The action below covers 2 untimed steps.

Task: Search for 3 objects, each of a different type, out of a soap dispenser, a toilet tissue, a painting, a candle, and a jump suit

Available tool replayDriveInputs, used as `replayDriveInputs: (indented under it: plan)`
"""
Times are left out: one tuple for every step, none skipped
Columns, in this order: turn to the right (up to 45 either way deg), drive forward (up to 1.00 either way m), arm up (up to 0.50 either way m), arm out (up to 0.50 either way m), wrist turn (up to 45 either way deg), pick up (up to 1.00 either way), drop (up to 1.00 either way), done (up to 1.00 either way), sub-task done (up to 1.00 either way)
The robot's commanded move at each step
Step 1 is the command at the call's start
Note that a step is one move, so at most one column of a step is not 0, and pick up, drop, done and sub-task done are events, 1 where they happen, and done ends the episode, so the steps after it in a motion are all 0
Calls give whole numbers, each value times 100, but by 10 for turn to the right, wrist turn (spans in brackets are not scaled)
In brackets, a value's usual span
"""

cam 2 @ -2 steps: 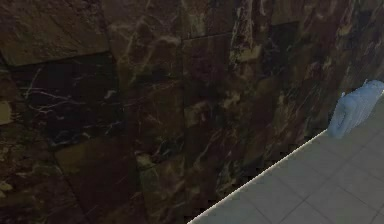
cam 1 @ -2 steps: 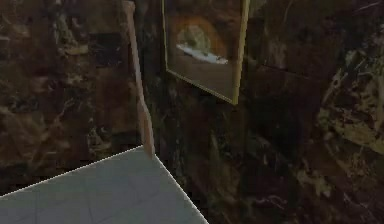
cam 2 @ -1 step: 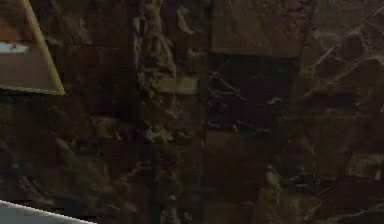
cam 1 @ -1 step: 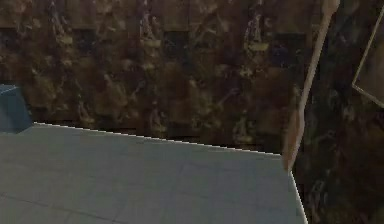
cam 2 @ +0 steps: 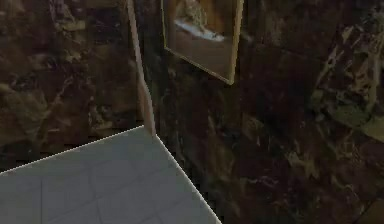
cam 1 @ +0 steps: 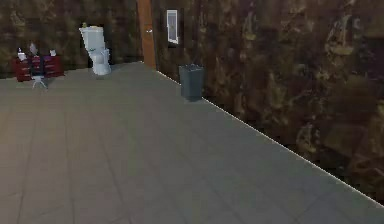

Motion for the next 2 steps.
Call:
replayDriveInputs:
  plan:
    - [-300, 0, 0, 0, 0, 0, 0, 0, 0]
    - [0, 100, 0, 0, 0, 0, 0, 0, 0]
